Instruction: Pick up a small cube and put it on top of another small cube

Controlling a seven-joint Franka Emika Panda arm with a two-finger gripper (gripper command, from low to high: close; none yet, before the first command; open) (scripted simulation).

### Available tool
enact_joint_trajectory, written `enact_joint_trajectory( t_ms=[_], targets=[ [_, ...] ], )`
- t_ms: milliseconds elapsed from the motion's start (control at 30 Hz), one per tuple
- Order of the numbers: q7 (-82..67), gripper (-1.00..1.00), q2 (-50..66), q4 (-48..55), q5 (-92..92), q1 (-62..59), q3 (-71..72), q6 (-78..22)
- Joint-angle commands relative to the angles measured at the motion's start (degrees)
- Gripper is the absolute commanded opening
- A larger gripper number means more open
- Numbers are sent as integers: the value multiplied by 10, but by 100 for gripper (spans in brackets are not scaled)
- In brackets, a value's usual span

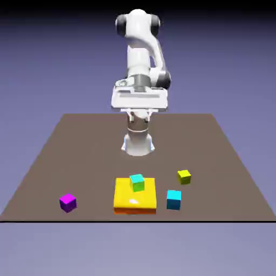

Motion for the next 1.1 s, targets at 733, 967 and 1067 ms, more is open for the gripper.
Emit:
enact_joint_trajectory(
  t_ms=[733, 967, 1067],
  targets=[
    [-499, 0, 478, 312, -104, -124, -107, -248],
    [-583, 0, 602, 372, -121, -152, -124, -255],
    [-581, 0, 651, 379, -120, -160, -123, -213]
  ],
)
